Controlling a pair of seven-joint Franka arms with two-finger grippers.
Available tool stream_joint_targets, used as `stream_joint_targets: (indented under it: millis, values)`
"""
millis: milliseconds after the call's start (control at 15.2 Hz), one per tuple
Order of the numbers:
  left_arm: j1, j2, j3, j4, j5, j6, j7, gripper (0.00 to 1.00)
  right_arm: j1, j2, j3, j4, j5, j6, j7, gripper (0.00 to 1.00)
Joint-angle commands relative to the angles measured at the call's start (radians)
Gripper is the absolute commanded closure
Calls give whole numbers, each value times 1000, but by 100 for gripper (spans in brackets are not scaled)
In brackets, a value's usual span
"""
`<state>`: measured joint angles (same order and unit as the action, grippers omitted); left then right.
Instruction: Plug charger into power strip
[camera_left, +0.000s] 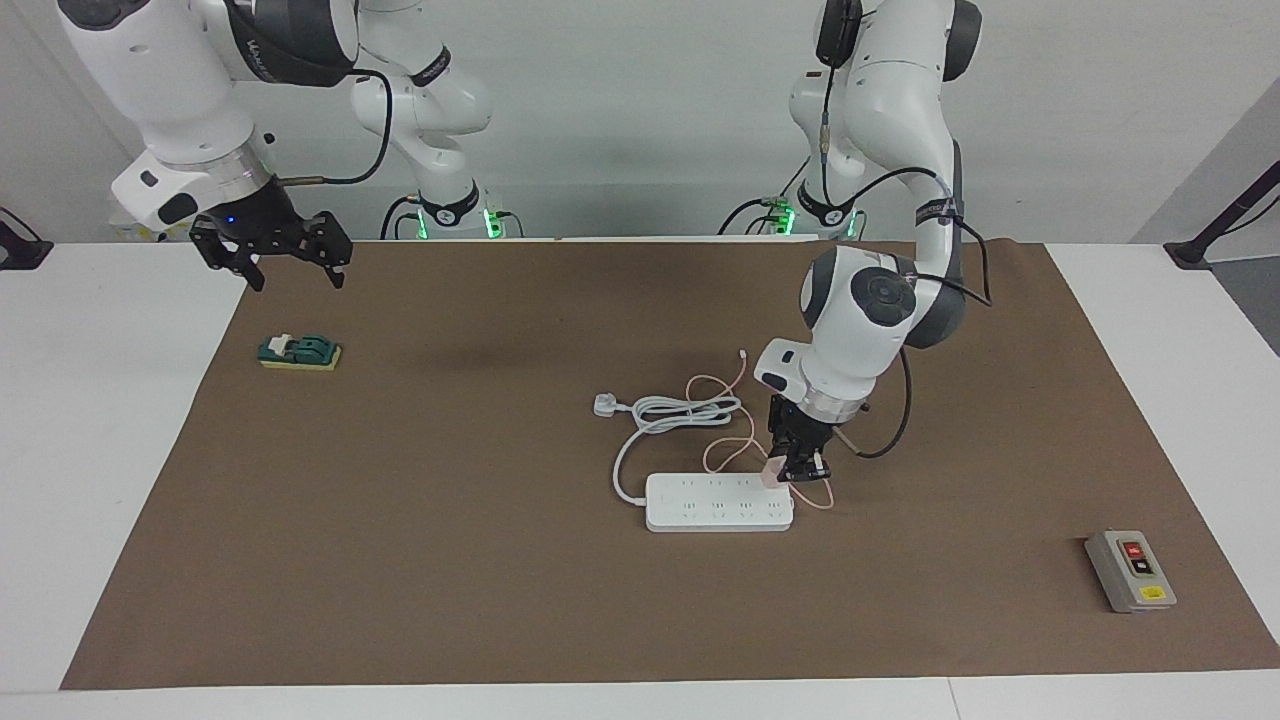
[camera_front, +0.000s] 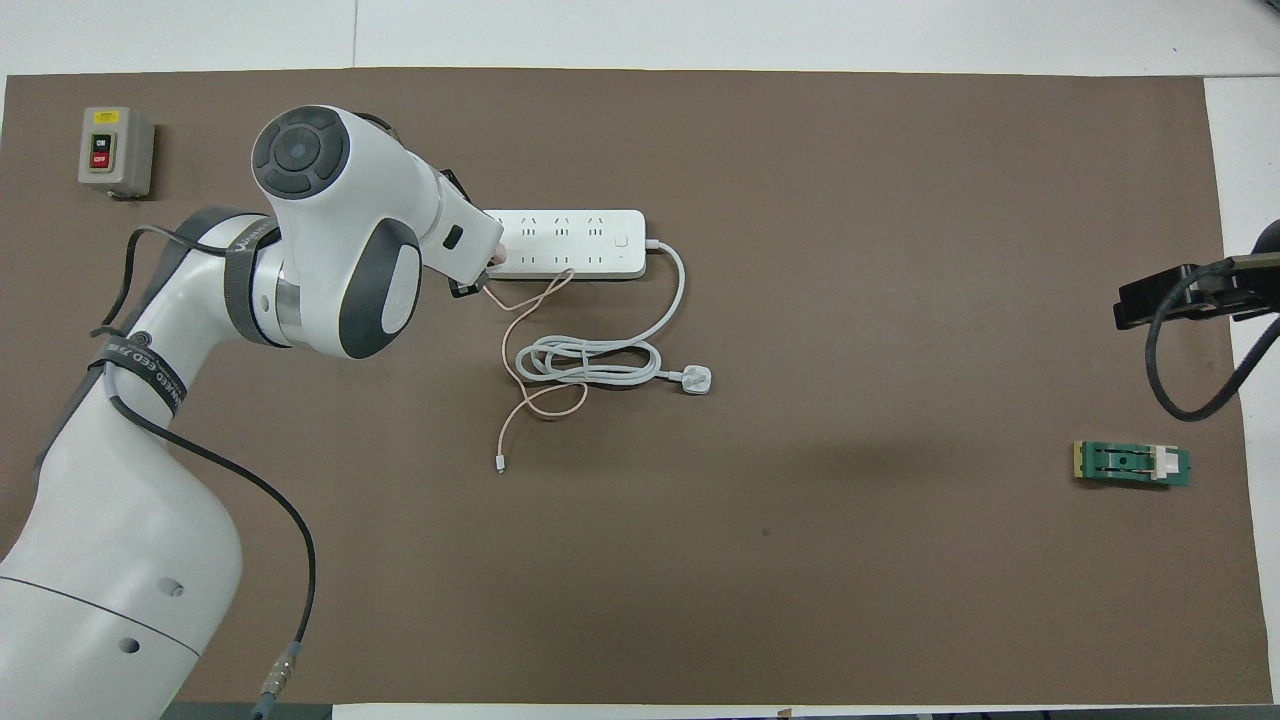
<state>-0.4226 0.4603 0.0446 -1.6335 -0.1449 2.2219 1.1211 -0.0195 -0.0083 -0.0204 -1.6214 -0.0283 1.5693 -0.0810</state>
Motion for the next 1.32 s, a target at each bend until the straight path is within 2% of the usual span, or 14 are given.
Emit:
stream_joint_targets:
  millis: [0, 329, 856, 1054, 1251]
  values:
    - [-1, -25, 11, -42, 19, -42, 6, 94, -10, -15, 7, -14, -16, -6, -25, 0]
    - [-7, -16, 11, -31, 18, -16, 9, 96, -10, -15, 7, -14, -16, -6, -25, 0]
    - [-8, 44, 11, 43, 25, -25, 14, 96, -10, -15, 7, -14, -16, -6, -25, 0]
    - [-7, 67, 11, 81, 54, -37, 23, 100, -10, -15, 7, -14, -16, -6, -25, 0]
    - [-7, 80, 12, 87, 59, -36, 109, 100, -10, -15, 7, -14, -16, -6, -25, 0]
